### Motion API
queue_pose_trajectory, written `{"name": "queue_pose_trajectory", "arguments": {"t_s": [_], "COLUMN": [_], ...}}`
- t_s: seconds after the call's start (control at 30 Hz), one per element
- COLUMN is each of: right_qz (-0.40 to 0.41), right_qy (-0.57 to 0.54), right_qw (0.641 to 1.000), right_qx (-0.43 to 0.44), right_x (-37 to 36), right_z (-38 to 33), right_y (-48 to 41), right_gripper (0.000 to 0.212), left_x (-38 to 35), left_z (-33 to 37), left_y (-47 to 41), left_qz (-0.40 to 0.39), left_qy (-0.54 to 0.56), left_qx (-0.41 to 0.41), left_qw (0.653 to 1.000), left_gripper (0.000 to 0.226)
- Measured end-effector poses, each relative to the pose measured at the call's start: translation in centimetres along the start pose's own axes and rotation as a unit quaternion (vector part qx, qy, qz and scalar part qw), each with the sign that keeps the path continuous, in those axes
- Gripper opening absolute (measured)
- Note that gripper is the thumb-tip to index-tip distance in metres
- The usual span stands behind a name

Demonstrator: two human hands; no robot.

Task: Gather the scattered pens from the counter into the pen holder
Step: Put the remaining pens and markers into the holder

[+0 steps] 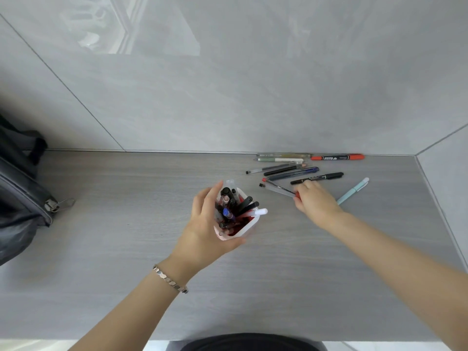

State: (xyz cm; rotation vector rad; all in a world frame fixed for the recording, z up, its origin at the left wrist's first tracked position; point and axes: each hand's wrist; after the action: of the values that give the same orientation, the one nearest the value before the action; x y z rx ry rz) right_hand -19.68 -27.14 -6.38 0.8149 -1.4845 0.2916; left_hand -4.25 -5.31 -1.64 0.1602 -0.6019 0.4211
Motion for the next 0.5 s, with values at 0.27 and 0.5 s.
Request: {"name": "queue_pose_trajectory", "arguments": {"t_s": [0.27, 0.5], "right_qz": [-0.030, -0.124], "right_qy": [-0.226, -0.080], "right_qw": [0.972, 0.987], "right_qx": [0.048, 0.071], "right_x": [8.8, 11.5], "right_z": [-1.8, -7.5], "right_y": [10.0, 11.1], "right_gripper": [0.006, 0.037], "left_x": [-0.4, -0.5], "left_z": [-1.3, -1.4], "left_y": [0.8, 0.6], "left_qz": [0.008, 0.003], "left_qy": [0.067, 0.089], "left_qx": [0.053, 0.071], "left_qw": [0.996, 0.993], "left_gripper": [0.107, 0.106]}}
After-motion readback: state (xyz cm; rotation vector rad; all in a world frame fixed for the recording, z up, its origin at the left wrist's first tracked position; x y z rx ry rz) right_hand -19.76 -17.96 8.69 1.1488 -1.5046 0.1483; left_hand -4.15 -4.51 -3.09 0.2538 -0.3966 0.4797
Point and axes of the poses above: each hand's wrist, its own y-axis away from the middle knuckle, its own x-axis out of the back of the hand, z = x × y, and after that the axes turned 4 degrees about -x, right-handed
